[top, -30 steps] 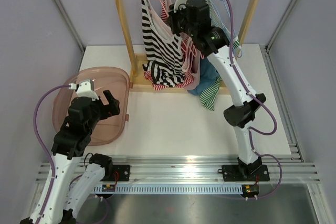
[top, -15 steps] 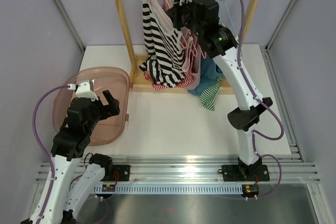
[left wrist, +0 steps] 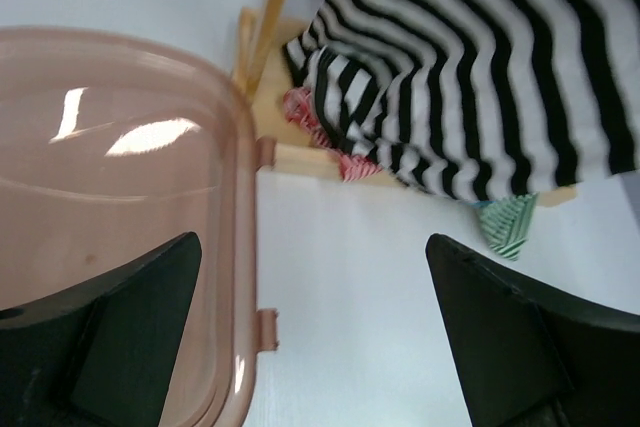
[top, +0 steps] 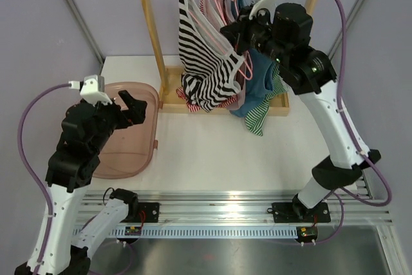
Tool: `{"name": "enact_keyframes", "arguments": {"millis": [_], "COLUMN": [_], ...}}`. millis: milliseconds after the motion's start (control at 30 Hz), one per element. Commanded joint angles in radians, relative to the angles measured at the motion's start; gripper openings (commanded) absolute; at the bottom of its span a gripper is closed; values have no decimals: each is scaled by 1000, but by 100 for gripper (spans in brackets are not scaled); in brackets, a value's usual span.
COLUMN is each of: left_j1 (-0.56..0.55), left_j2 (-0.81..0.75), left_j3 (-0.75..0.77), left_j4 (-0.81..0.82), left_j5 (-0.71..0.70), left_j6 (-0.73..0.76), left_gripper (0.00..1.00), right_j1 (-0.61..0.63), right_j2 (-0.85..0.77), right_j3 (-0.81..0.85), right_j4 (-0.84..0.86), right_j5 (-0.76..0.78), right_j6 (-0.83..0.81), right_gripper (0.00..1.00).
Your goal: Remove the tank top from the hanger
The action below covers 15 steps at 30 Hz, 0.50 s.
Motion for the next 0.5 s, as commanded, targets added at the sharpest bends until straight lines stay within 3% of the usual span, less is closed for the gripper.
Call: {"name": "enact_keyframes", "arguments": {"millis": [0,133,200,467], "left_j1": [-39,-194,-295,-544], "left_j2": [96,240,358,601], "left_j3": [151,355,527,828], "left_j4": [75,75,63,78], "left_j5": [109,78,-10,-184], "left_j6": [9,40,92,270], "left_gripper": [99,99,99,99], "right_j1": [12,12,12,12], "right_j2": [-162,-248,-314,-477], "right_j3": [-90,-135,-167,-169], "right_j4": [-11,-115,-157,-329], "right_j5": [-74,-120,-133,-133], "right_j6": [69,97,111,135], "right_gripper": [0,0,0,0]}}
